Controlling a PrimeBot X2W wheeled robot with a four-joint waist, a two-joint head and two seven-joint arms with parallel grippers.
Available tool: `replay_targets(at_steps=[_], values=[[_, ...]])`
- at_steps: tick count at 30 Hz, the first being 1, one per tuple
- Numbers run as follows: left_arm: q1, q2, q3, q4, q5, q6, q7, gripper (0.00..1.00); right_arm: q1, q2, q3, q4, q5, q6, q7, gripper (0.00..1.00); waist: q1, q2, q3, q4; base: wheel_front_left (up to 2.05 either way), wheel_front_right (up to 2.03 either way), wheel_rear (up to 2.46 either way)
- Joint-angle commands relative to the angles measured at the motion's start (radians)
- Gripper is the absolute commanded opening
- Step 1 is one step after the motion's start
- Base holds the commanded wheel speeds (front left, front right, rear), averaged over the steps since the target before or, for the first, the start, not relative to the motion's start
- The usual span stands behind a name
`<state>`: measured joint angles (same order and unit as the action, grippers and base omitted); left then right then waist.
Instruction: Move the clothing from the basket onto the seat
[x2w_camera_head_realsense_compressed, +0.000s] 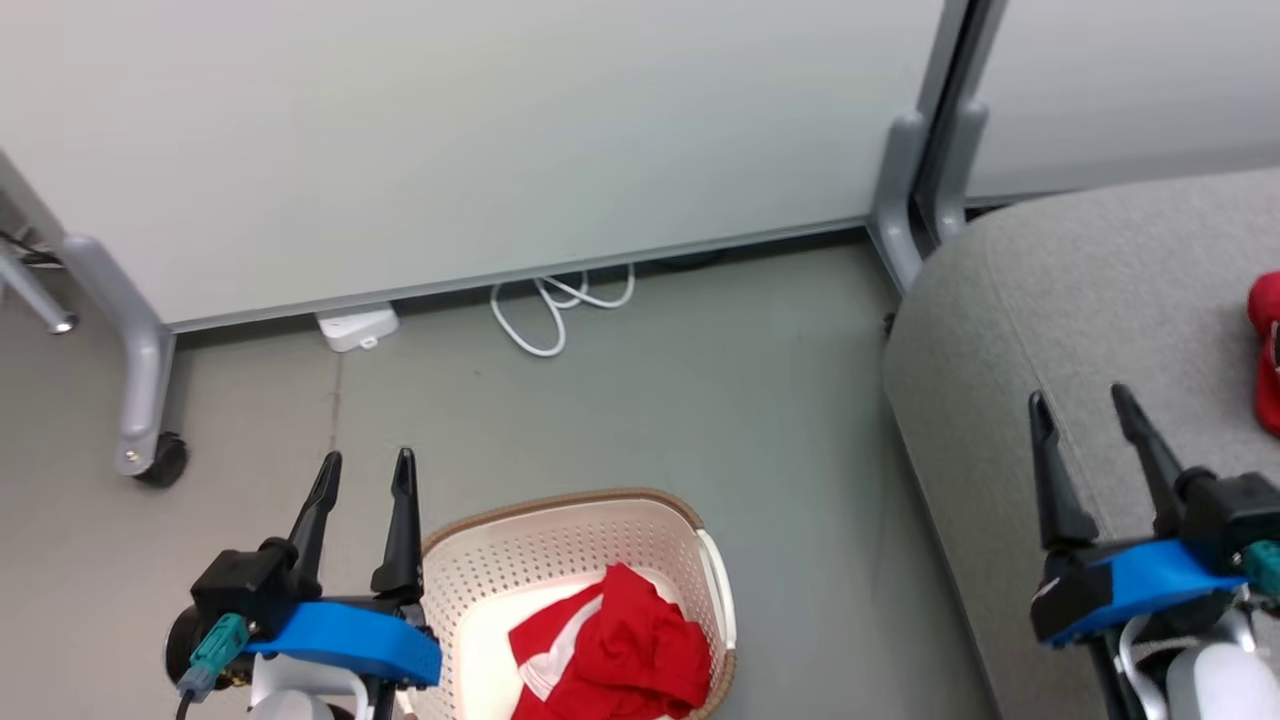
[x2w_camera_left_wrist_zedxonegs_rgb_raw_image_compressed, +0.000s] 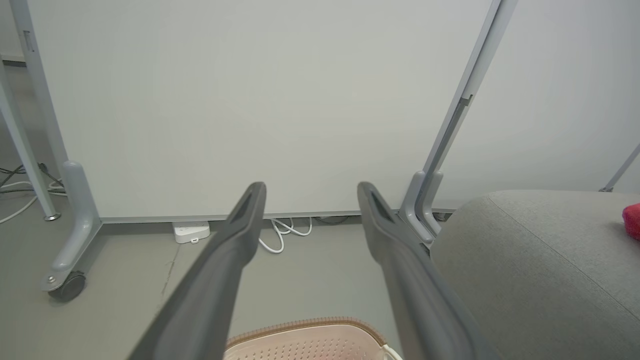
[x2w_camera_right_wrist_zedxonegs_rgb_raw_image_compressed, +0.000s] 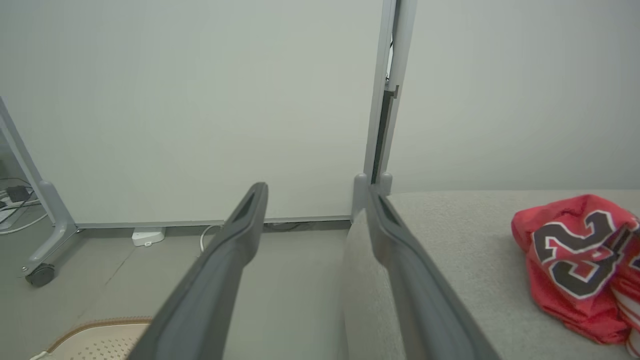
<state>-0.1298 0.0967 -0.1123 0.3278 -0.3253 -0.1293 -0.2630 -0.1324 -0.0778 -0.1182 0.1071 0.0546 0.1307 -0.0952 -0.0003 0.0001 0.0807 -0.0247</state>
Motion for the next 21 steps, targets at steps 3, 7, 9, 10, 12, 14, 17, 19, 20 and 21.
replay_targets(at_steps=[3, 7, 9, 10, 12, 14, 17, 19, 20, 21], values=[[0.022, 0.003, 0.020, 0.006, 0.008, -0.001, -0.003, 1.00, 0.045, 0.013, 0.006, -0.018, -0.005, 0.000, 0.008, 1.00, 0.0003, -0.0001, -0.036, 0.035, 0.00, 0.00, 0.00], [0.043, 0.003, 0.037, 0.005, 0.012, -0.001, -0.003, 1.00, 0.070, 0.024, 0.014, -0.022, -0.004, 0.000, 0.015, 1.00, 0.0003, -0.0001, -0.050, 0.044, 0.00, 0.00, 0.00], [0.050, 0.003, 0.045, 0.003, 0.011, -0.001, -0.003, 1.00, 0.077, 0.024, 0.016, -0.023, -0.001, 0.000, 0.017, 1.00, 0.0003, -0.0001, -0.054, 0.045, 0.00, 0.00, 0.00], [0.054, 0.003, 0.048, 0.001, 0.011, -0.001, -0.003, 1.00, 0.078, 0.025, 0.017, -0.023, -0.001, 0.000, 0.017, 1.00, 0.0003, -0.0001, -0.055, 0.046, 0.00, 0.00, 0.00], [0.061, 0.001, 0.051, -0.001, 0.012, -0.001, -0.003, 1.00, 0.080, 0.026, 0.018, -0.023, -0.002, 0.000, 0.019, 1.00, 0.0003, -0.0001, -0.057, 0.047, 0.00, 0.00, 0.00], [0.063, -0.001, 0.052, -0.002, 0.013, -0.001, -0.003, 1.00, 0.080, 0.027, 0.018, -0.024, 0.000, 0.000, 0.022, 1.00, 0.0003, -0.0001, -0.059, 0.047, 0.00, 0.00, 0.00], [0.062, -0.005, 0.050, -0.004, 0.014, -0.001, -0.003, 1.00, 0.079, 0.028, 0.021, -0.023, 0.008, 0.000, 0.022, 1.00, 0.0003, -0.0001, -0.057, 0.045, 0.00, 0.00, 0.00], [0.057, -0.007, 0.042, -0.003, 0.013, -0.001, -0.003, 1.00, 0.076, 0.028, 0.026, -0.020, 0.010, 0.000, 0.021, 1.00, 0.0003, -0.0001, -0.052, 0.044, 0.00, 0.00, 0.00], [0.052, -0.008, 0.039, -0.003, 0.012, -0.001, -0.003, 1.00, 0.073, 0.028, 0.030, -0.019, 0.013, 0.000, 0.022, 1.00, 0.0003, -0.0001, -0.048, 0.043, 0.00, 0.00, 0.00], [0.048, -0.008, 0.036, -0.004, 0.013, -0.002, -0.003, 1.00, 0.069, 0.028, 0.034, -0.018, 0.016, 0.000, 0.021, 1.00, 0.0003, -0.0001, -0.042, 0.042, 0.00, 0.00, 0.00]])
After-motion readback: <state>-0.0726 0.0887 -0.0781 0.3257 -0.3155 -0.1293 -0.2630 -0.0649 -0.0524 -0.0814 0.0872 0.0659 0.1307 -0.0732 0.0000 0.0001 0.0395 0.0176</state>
